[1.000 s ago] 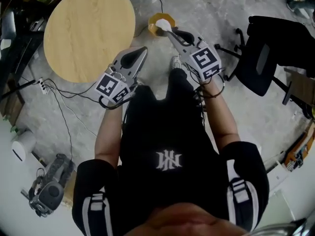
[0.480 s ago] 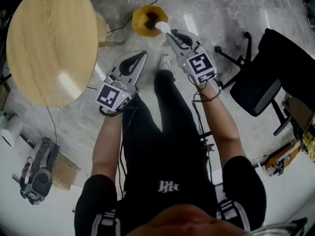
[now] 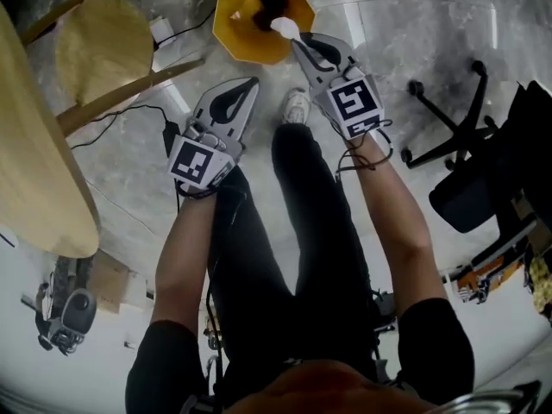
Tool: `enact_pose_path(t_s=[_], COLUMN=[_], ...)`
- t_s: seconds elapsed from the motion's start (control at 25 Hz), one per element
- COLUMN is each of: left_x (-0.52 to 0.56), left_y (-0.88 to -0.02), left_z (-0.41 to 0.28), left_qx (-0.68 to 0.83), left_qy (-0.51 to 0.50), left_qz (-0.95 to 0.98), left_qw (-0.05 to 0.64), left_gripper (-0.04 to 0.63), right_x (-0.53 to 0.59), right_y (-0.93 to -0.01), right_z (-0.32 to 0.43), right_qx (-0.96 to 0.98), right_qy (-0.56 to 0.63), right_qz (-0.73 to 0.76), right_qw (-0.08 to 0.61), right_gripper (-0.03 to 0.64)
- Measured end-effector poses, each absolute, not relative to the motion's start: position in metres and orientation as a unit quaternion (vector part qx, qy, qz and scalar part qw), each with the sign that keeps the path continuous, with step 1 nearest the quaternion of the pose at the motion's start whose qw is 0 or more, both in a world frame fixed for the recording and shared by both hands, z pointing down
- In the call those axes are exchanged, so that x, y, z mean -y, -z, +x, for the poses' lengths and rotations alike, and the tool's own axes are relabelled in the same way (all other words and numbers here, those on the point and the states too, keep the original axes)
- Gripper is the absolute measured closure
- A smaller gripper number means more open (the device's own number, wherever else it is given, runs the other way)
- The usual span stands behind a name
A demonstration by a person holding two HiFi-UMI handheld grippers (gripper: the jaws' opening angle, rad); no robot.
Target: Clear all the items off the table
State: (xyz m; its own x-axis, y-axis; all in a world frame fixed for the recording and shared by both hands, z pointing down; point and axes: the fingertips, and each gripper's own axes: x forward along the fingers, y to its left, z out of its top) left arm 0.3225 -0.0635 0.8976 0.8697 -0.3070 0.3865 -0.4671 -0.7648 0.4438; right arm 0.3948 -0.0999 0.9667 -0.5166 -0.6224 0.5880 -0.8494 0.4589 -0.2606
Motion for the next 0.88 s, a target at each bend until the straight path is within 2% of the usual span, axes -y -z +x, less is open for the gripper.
enact_pose_path(t_s=[0.16, 0.36, 0.4, 0.48, 0.52, 0.72, 0.88], left_x=[0.070, 0.084, 0.084, 0.083, 0.081, 0.070, 0.055], left_y=[-0.942, -0.949, -0.948, -0.944, -0.940, -0.904, -0.839], left_z=[0.324, 0.323, 0.323, 0.323, 0.323, 0.325, 0.321], left_qx=[0.205, 0.204, 0.203, 0.200, 0.197, 0.186, 0.179], left_qy=[-0.154, -0.141, -0.138, -0.134, -0.133, -0.125, -0.111], left_qz=[0.923, 0.924, 0.925, 0.926, 0.926, 0.930, 0.932], left_qw=[0.286, 0.290, 0.290, 0.291, 0.292, 0.291, 0.295], left_gripper=[0.583, 0.583, 0.583, 0.583, 0.583, 0.583, 0.583], right_x=[0.110, 0.120, 0.121, 0.120, 0.119, 0.122, 0.109], right_y=[-1.014, -1.042, -1.046, -1.053, -1.054, -1.023, -0.963], right_z=[0.386, 0.380, 0.377, 0.372, 0.371, 0.367, 0.362], right_qx=[0.825, 0.821, 0.822, 0.820, 0.818, 0.819, 0.818], right_qy=[-0.279, -0.275, -0.280, -0.298, -0.305, -0.295, -0.299], right_qz=[0.445, 0.450, 0.445, 0.435, 0.433, 0.435, 0.437], right_qw=[0.209, 0.218, 0.219, 0.223, 0.226, 0.229, 0.224], right_gripper=[0.583, 0.568, 0.519, 0.317, 0.291, 0.291, 0.291])
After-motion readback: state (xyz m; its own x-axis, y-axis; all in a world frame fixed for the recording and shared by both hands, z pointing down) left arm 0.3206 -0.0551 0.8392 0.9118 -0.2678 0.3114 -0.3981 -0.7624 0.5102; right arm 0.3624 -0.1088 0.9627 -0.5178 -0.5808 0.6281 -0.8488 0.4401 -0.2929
